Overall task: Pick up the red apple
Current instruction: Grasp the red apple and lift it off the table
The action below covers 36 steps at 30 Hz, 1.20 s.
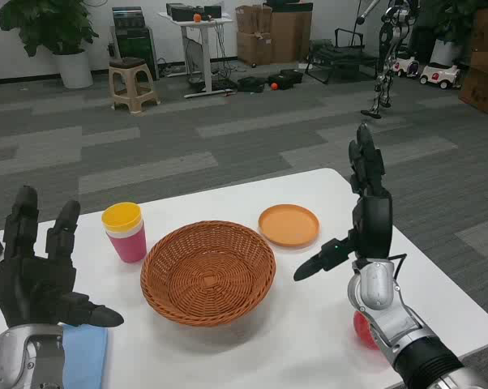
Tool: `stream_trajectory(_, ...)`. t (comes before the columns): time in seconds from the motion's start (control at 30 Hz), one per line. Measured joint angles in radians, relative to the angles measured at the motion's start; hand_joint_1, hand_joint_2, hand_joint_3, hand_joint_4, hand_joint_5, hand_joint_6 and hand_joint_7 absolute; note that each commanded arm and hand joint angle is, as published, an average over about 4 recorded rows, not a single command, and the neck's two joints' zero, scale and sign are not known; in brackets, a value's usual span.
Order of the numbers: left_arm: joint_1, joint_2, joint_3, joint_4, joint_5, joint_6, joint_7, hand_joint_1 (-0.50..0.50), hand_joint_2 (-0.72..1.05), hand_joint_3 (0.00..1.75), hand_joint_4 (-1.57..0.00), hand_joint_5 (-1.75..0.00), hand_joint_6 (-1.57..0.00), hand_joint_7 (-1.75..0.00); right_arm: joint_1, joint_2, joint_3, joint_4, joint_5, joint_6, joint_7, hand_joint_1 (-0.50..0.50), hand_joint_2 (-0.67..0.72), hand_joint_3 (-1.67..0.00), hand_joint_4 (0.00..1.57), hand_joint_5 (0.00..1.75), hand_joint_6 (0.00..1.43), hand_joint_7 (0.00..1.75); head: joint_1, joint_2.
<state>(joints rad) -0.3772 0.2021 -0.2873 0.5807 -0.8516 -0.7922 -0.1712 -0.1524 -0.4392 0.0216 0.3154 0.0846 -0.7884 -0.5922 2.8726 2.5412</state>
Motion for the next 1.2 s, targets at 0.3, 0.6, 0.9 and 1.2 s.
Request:
stream_trajectory(0.3, -0.023, -0.036, 0.083, 0.036, -0.005, -0.047, 0.036, -0.26, -0.37, 0.00, 0.00, -0.72, 0.00, -0.21, -0.243, -0.003, 0.112, 0.210, 0.055, -0.068, 0.096, -0.46, 0.60, 0.00, 0.06, 0.00, 0.00, 0.00, 0.028, 0.046)
stream_trajectory(0.6, -0.023, -0.036, 0.082, 0.038, -0.005, -0.047, 0.037, -0.26, -0.33, 0.00, 0.00, -0.72, 0.00, -0.21, -0.243, -0.003, 0.112, 0.210, 0.057, -0.069, 0.096, -0.46, 0.60, 0.00, 0.06, 0.00, 0.00, 0.00, 0.028, 0.043)
stream_trajectory(0.9, -0.023, -0.035, 0.083, 0.039, -0.005, -0.047, 0.037, -0.26, -0.37, 0.00, 0.00, -0.72, 0.00, -0.21, -0.240, -0.003, 0.112, 0.210, 0.057, -0.070, 0.096, -0.46, 0.60, 0.00, 0.06, 0.00, 0.00, 0.00, 0.016, -0.022)
stream_trajectory(1.2, -0.021, -0.033, 0.103, 0.040, -0.007, -0.057, 0.036, -0.26, -0.37, 0.00, 0.00, -0.72, 0.00, -0.21, -0.130, -0.050, 0.074, 0.099, 0.123, -0.071, 0.114, -0.46, 0.63, 0.00, 0.08, 0.00, 0.00, 0.00, -0.044, -0.263)
